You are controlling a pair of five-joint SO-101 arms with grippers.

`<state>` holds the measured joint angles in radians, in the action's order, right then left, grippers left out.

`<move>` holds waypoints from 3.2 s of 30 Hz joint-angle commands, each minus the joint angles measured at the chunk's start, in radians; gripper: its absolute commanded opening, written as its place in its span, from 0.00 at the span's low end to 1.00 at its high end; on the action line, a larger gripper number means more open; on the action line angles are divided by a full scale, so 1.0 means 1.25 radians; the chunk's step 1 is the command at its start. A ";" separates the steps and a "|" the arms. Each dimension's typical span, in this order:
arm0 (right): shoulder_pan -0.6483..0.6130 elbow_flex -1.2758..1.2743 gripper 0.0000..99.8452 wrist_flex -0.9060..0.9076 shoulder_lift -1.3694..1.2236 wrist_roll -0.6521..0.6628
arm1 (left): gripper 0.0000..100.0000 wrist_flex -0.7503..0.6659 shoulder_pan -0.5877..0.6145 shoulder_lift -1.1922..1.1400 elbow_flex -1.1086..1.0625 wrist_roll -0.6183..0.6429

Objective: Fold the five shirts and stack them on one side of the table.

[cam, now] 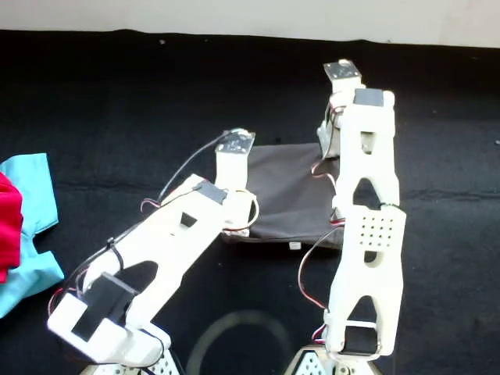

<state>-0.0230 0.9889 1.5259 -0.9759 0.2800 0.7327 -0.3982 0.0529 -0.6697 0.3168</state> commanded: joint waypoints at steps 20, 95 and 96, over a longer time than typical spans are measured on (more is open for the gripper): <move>0.004 -0.094 0.18 0.188 0.245 -0.101 | 0.01 0.106 0.261 0.391 -0.018 -0.004; 0.381 0.120 0.01 -0.436 -0.098 0.109 | 0.01 0.108 0.484 0.391 -0.125 -0.005; 0.382 0.120 0.01 -0.441 -0.104 0.109 | 0.01 0.108 0.484 0.391 -0.125 -0.005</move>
<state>0.4312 1.0902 1.0242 -1.1109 0.4012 0.8661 0.1956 0.5102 -0.8309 0.3153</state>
